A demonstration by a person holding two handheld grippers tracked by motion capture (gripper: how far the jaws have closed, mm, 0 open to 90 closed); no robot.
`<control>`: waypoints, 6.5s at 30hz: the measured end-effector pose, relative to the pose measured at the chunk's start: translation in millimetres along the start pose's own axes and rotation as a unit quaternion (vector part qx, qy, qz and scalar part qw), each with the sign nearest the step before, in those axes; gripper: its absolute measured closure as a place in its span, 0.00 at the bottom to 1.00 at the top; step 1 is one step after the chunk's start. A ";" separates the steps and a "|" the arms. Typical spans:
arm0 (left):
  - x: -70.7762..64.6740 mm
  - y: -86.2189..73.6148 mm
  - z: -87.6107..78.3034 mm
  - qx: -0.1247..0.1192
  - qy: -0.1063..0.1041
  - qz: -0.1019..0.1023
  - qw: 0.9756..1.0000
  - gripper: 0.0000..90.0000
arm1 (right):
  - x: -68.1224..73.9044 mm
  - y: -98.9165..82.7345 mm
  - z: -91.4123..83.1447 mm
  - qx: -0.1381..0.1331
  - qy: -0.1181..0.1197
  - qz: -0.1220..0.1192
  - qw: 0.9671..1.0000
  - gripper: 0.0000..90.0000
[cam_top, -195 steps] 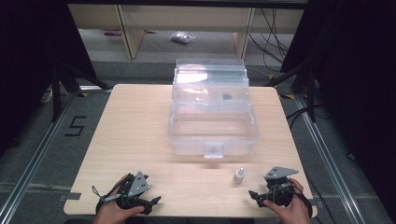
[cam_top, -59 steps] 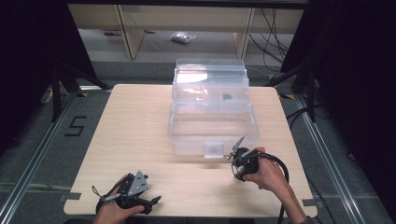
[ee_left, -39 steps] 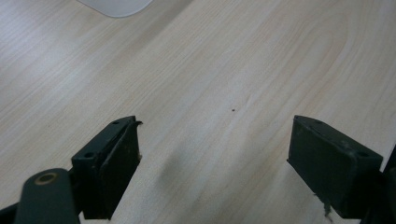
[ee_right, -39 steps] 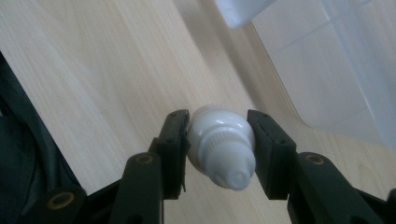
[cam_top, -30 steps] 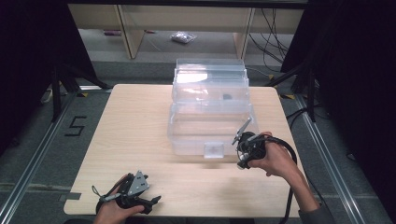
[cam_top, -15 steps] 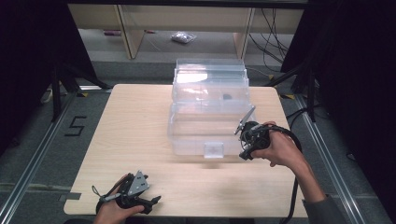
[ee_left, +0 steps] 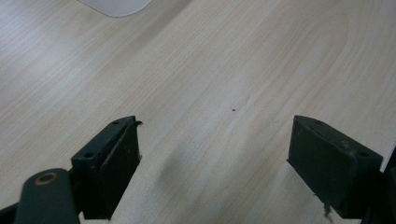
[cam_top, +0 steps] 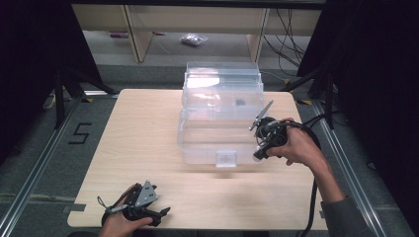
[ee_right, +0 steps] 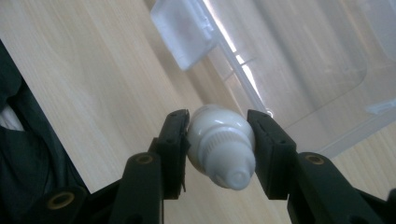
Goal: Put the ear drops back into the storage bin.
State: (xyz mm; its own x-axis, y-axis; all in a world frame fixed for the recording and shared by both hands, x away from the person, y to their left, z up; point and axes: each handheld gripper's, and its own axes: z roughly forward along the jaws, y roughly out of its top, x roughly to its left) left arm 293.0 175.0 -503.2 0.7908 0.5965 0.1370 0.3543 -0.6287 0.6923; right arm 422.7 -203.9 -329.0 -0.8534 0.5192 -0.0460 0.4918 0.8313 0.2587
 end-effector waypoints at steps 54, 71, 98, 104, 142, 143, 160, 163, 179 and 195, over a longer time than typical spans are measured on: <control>-1.7 -0.3 0.2 -0.005 -0.005 -0.012 1.000 0.18 | -83.1 24.8 69.5 0.060 -0.015 0.108 0.992 0.67; -1.6 0.0 -0.2 -0.007 -0.009 -0.006 1.000 0.18 | -85.9 30.9 92.3 0.090 -0.014 0.132 0.987 0.67; -1.8 -0.2 0.4 -0.006 -0.005 -0.005 1.000 0.18 | -85.2 33.4 111.5 0.104 0.001 0.149 0.983 0.67; -1.7 -0.2 0.4 -0.005 -0.005 -0.005 1.000 0.18 | -85.5 33.8 112.8 0.107 0.000 0.143 0.984 0.67; -1.9 -0.3 0.6 -0.005 -0.003 -0.005 1.000 0.18 | -66.3 26.7 62.7 -0.008 -0.032 0.129 0.991 0.30; -0.9 -0.3 1.1 -0.003 -0.005 -0.002 1.000 0.18 | -64.8 26.7 61.5 -0.012 -0.032 0.133 0.991 0.30; -0.8 -0.5 1.7 0.002 -0.002 -0.008 1.000 0.18 | -48.8 21.0 42.2 -0.059 -0.032 0.123 0.990 0.28; 0.1 -0.1 1.1 0.002 -0.003 0.001 1.000 0.18 | -43.5 18.9 39.2 -0.056 -0.031 0.137 0.988 0.28; -0.3 -0.4 0.7 0.003 -0.007 -0.008 1.000 0.18 | -27.6 3.1 25.6 -0.090 -0.028 0.125 0.988 0.28; -0.4 -0.3 1.1 -0.003 -0.002 -0.008 1.000 0.18 | -9.7 -9.0 21.0 -0.130 -0.028 0.097 0.986 0.28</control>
State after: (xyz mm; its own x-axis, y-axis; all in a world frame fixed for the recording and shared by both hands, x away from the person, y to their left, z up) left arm 293.2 174.4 -504.3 0.7867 0.6050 0.1224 0.3647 -0.6156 0.6986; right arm 430.2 -212.2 -351.2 -0.7329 0.6799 -0.0234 0.5777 0.6402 0.5064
